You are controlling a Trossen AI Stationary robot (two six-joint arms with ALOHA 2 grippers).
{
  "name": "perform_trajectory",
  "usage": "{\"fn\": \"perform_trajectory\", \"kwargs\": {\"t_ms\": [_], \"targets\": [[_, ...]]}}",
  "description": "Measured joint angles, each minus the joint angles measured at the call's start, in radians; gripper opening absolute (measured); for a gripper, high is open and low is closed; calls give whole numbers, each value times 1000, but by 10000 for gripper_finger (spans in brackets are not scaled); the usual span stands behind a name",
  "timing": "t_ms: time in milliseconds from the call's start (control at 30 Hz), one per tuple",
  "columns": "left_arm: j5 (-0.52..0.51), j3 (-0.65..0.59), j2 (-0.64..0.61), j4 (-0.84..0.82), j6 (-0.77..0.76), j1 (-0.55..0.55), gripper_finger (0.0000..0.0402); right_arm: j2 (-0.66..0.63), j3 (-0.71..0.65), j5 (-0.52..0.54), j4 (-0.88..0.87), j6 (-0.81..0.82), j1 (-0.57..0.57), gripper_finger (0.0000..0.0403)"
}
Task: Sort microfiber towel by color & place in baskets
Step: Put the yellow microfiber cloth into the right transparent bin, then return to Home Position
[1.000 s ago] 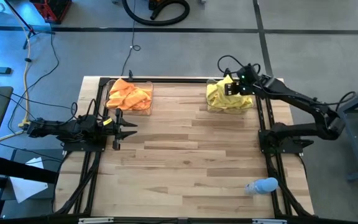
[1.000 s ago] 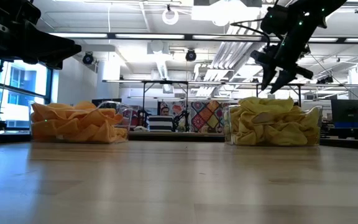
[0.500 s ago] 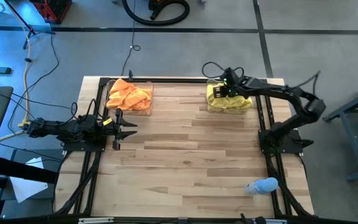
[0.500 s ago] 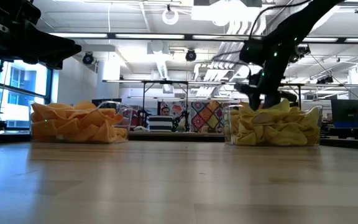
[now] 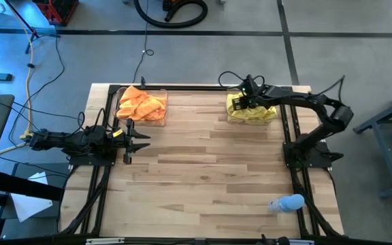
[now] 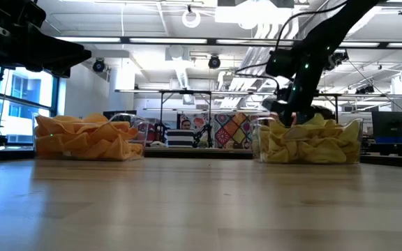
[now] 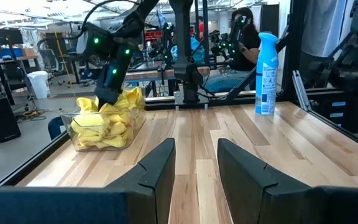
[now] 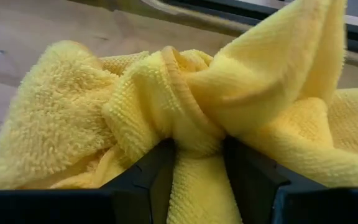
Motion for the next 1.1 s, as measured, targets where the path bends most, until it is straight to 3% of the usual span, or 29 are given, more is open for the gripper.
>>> {"fn": "perform_trajectory", "kwargs": {"t_ms": [433,700,967,1100], "targets": [[0,0,0,0,0,0,108,-311,-3,-5,-43,-23,24,142],[0,0,0,0,0,0,108,-405,-11,-8,-53,-135,130,132],[0,0,0,0,0,0,108,-588,-299,-51,254,-168,317,15],[0,0,0,0,0,0,108,-702,-470,-80,435,-240,440,17]]}}
